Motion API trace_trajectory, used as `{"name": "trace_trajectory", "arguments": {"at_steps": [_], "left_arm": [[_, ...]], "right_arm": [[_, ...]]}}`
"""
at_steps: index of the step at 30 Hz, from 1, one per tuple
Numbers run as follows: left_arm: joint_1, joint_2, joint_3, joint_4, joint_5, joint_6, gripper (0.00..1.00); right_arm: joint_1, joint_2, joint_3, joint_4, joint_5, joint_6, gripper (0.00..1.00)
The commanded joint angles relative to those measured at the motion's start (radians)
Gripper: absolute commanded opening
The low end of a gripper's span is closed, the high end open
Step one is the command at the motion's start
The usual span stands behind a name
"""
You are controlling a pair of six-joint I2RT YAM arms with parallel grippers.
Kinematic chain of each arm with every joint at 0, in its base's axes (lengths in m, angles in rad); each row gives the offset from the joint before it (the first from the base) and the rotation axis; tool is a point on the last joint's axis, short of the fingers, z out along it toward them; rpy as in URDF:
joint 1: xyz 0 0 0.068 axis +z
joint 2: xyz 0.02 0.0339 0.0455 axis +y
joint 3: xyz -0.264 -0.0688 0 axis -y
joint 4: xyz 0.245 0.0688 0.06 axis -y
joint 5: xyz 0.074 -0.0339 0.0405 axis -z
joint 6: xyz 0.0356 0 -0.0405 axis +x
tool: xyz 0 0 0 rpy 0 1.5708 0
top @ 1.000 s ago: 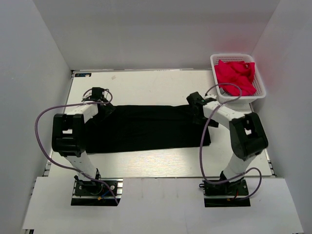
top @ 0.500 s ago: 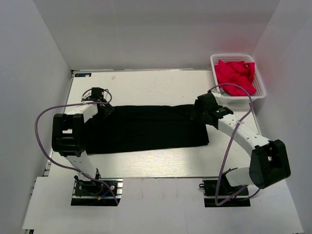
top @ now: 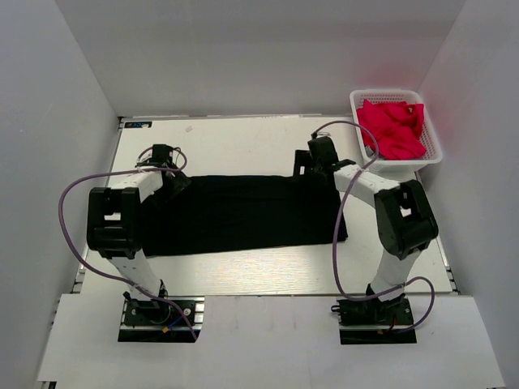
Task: Fold and stack the t-shirts
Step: Fold the other side of the tshirt into a rectangle, then rotate the tshirt 90 degrees
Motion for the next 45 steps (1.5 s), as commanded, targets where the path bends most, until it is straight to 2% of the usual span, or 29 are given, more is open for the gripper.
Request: {"name": "trace_trajectory", "arguments": {"at_steps": [1, 5, 8, 13, 16, 19, 24, 32, 36, 39, 40, 43, 44, 45], "left_arm": [[0.015, 0.038, -0.004, -0.063, -0.035, 0.017, 1.00], [0.015, 0.047, 0.007, -0.073, -0.074, 0.017, 1.00], [0.015, 0.058, 0.018, -0.082, -0.096, 0.017, 1.00], [0.015, 0.067, 0.018, -0.091, -0.130, 0.017, 1.00], [0.015, 0.067, 0.027, -0.091, -0.141, 0.017, 1.00], [0.015, 0.067, 0.027, -0.091, -0.127, 0.017, 1.00], [0.015, 0.067, 0.027, -0.070, -0.081, 0.038, 1.00], [0.015, 0.120, 0.102, -0.070, -0.048, 0.058, 1.00], [0.006, 0.223, 0.252, -0.089, -0.009, 0.069, 1.00], [-0.005, 0.347, 0.413, -0.102, 0.014, 0.078, 1.00], [-0.005, 0.387, 0.462, -0.085, 0.052, 0.078, 1.00], [-0.014, 0.569, 0.692, -0.027, 0.233, 0.078, 1.00], [-0.014, 0.623, 0.837, -0.027, 0.270, 0.068, 1.00], [-0.026, 0.736, 0.925, -0.040, 0.372, 0.052, 1.00]], "right_arm": [[-0.004, 0.034, 0.067, 0.024, -0.029, -0.046, 0.90], [-0.011, 0.029, 0.046, -0.070, 0.031, 0.026, 0.90], [-0.018, -0.018, -0.049, -0.120, 0.074, 0.083, 0.90], [-0.041, -0.193, -0.152, -0.165, 0.085, 0.117, 0.90], [-0.046, -0.357, -0.243, -0.157, 0.027, 0.102, 0.90], [-0.049, -0.440, -0.278, -0.140, 0.005, 0.088, 0.90], [-0.044, -0.413, -0.216, -0.084, -0.058, 0.031, 0.90], [-0.040, -0.134, -0.053, -0.002, -0.182, -0.015, 0.90], [-0.034, -0.074, -0.065, -0.038, -0.253, -0.011, 0.90], [-0.018, -0.115, -0.236, -0.004, -0.256, 0.081, 0.90], [0.002, -0.118, -0.291, -0.008, -0.247, 0.091, 0.90], [0.081, -0.139, -0.387, -0.041, -0.349, 0.146, 0.90], [0.109, -0.179, -0.458, -0.032, -0.363, 0.175, 0.90], [0.197, -0.195, -0.480, -0.027, -0.378, 0.189, 0.90]]}}
